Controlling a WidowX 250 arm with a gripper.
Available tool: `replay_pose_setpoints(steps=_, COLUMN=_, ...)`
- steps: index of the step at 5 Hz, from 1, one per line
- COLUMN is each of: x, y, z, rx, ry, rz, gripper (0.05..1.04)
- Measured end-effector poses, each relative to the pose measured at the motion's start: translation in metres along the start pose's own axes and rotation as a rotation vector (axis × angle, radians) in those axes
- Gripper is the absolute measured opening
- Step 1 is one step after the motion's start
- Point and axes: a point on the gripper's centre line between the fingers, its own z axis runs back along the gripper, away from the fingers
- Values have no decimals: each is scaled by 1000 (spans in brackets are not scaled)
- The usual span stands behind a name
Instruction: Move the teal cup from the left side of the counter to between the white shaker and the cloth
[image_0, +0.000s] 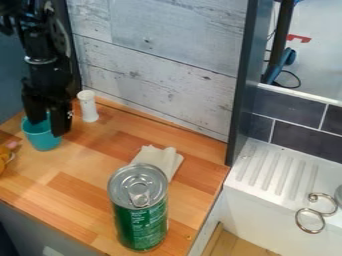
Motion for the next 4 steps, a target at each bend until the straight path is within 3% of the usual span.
replay_pose_setpoints(steps=1, x=7, y=2, z=-7, rx=-5, ry=-12, rz=-6, gripper=1002)
replay_pose_setpoints(steps=3, x=5, y=5, z=-30, rx=-29, ry=55, rz=27, gripper=955)
replay_pose_setpoints(steps=4, x=0, y=13, z=-37, rx=-37, ry=60, rz=49, gripper=674)
